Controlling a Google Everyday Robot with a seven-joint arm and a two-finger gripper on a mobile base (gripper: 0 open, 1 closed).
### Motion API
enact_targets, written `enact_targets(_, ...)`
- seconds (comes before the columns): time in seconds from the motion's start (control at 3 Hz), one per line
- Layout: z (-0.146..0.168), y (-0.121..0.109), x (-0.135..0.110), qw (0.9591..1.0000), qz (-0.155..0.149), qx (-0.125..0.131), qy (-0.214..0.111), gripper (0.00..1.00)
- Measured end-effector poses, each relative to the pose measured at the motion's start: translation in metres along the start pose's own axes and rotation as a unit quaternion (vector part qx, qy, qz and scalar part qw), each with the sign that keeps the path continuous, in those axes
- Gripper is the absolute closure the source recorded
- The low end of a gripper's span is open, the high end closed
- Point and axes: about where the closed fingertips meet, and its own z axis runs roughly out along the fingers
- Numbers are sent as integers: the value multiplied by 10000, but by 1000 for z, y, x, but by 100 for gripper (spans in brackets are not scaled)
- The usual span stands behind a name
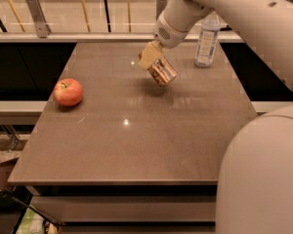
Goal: Knock orange can over
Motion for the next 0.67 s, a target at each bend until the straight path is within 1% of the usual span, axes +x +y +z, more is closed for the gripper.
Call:
enact_targets(0.33, 7, 4, 5, 9969, -136, -9, 768, 100)
enact_targets(0.67, 15, 6, 11, 9879, -332, -13, 1516, 100)
